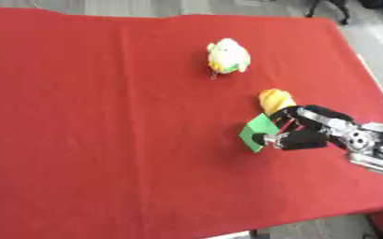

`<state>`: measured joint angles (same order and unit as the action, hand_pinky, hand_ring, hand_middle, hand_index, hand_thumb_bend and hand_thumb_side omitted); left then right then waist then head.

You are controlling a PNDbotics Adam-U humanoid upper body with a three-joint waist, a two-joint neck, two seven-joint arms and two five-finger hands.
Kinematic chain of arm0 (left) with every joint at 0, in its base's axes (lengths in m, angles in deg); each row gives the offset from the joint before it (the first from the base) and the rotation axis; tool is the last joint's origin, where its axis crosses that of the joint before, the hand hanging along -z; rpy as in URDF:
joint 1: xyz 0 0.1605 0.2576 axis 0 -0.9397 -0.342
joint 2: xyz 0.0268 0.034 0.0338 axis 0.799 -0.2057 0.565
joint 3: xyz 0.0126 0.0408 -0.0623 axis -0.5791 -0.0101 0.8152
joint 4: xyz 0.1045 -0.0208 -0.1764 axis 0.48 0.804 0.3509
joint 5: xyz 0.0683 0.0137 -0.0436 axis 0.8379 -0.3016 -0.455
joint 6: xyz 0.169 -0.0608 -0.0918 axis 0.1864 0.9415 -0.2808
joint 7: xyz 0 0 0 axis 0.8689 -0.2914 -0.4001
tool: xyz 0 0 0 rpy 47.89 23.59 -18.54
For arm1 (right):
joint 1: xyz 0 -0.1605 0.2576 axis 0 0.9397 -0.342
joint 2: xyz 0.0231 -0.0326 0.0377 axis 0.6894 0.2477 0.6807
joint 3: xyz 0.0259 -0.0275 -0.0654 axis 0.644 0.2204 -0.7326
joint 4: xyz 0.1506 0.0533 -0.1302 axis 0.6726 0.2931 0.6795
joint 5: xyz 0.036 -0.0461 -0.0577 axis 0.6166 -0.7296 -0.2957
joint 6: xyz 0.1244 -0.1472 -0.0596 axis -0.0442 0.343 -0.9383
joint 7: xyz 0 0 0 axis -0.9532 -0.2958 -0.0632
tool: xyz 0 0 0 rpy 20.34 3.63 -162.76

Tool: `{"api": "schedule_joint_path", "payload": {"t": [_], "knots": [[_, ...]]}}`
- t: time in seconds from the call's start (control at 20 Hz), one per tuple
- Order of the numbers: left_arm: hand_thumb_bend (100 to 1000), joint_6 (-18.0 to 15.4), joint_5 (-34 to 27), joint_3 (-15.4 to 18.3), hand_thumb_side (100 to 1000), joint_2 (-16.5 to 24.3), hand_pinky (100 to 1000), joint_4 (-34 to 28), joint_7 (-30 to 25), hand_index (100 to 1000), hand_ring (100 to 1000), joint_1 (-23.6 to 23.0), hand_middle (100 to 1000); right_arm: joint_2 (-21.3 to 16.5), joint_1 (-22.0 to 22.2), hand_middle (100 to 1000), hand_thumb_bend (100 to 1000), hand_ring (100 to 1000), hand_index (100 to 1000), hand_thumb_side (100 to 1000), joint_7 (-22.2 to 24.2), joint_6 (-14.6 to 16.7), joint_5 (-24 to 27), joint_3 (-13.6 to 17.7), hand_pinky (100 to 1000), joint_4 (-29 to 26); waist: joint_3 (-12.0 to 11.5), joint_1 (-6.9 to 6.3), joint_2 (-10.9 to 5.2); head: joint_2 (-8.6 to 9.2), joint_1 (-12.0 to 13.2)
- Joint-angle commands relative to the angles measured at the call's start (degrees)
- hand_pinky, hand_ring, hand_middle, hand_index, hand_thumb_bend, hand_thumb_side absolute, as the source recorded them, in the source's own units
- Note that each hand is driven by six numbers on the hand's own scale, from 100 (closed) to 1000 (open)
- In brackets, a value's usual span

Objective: Pick up the objects with one hand, pass them to the other hand, and then place them into the box on the other side of the table.

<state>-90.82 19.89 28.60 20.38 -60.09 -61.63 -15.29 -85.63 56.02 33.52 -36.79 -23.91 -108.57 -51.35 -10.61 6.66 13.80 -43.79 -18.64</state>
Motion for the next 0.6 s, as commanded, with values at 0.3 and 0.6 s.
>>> {"api": "schedule_joint_path", "payload": {"t": [0.3, 0.6], "knots": [[127, 0.1, -0.3, -0.3, 711, 0.6, 1000, -0.7, -0.4, 715, 776, 1.0, 740, -0.9, -0.4, 729, 480, 753, 860, 540, 0.4, -1.0, 0.8, 0.4, 736, -0.2, -0.2, -0.15, 0.28, -0.33, -0.4], [126, 0.1, -0.2, -0.3, 708, 0.4, 1000, -0.8, -0.6, 713, 776, 1.2, 741, -0.7, -1.2, 730, 462, 755, 862, 555, 1.4, -1.3, 0.4, -0.2, 737, -0.2, -0.6, -0.16, 0.42, -0.33, -0.7]]}}
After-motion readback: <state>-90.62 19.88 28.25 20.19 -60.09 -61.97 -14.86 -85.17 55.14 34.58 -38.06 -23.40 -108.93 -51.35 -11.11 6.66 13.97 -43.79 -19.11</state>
